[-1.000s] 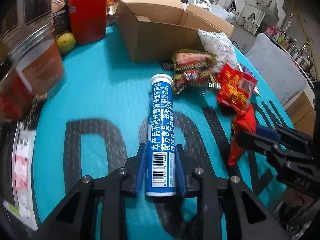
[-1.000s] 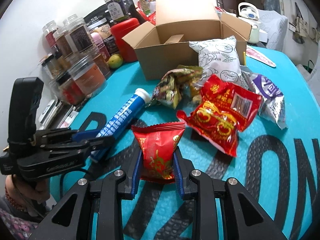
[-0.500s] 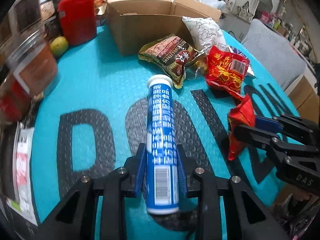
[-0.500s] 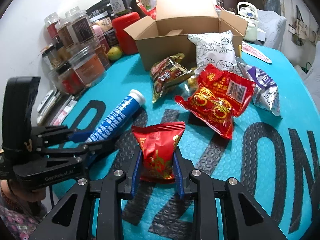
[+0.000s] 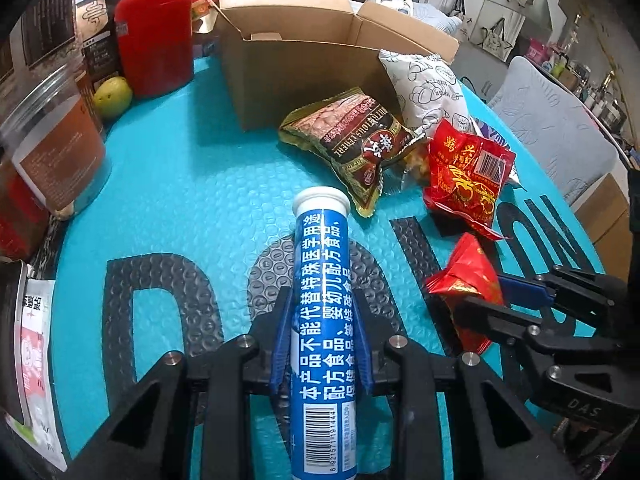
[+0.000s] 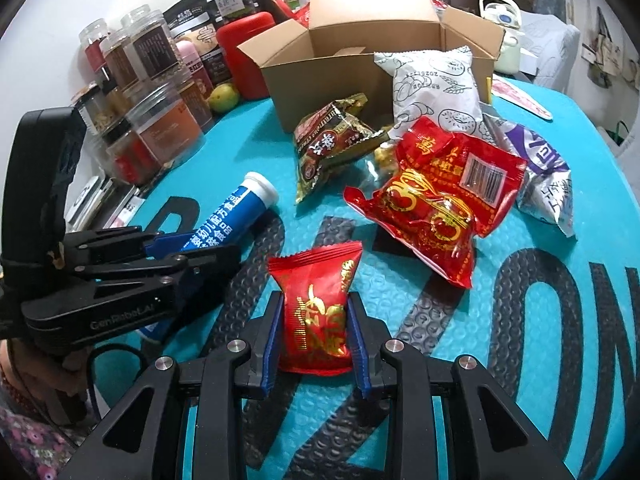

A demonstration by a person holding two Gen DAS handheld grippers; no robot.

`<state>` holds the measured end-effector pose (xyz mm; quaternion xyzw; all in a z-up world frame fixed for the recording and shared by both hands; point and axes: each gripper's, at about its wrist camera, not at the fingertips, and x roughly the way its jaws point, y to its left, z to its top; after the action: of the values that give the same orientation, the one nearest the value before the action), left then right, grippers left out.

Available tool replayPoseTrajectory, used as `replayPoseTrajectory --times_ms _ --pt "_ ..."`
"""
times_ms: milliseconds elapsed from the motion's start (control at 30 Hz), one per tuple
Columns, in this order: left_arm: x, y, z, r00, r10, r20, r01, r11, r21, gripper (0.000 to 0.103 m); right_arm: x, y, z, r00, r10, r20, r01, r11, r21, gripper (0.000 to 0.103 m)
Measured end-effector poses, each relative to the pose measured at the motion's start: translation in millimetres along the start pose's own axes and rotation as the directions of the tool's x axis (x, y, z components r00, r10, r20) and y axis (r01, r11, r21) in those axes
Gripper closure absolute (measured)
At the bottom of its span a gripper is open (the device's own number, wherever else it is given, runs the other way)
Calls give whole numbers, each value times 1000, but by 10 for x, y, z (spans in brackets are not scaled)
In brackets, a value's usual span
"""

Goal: Organize snacks
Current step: 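Lift the blue tube with the left gripper and the red bag with the right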

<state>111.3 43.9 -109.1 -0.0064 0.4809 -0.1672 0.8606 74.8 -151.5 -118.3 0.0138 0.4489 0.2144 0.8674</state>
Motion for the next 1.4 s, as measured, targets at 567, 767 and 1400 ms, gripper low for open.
replayPoseTrajectory --times_ms 567,767,1400 --pt "-40 19 -38 1000 8 -12 -8 1000 -23 75 148 124 11 998 -59 -11 58 995 -83 71" --pt "-176 -5 -17 1000 -2 22 2 1000 -17 75 65 60 10 1000 3 -8 -4 999 -42 72" --pt "-879 -185 419 955 -33 296 27 999 24 75 -532 103 457 982 55 181 -36 994 -105 72"
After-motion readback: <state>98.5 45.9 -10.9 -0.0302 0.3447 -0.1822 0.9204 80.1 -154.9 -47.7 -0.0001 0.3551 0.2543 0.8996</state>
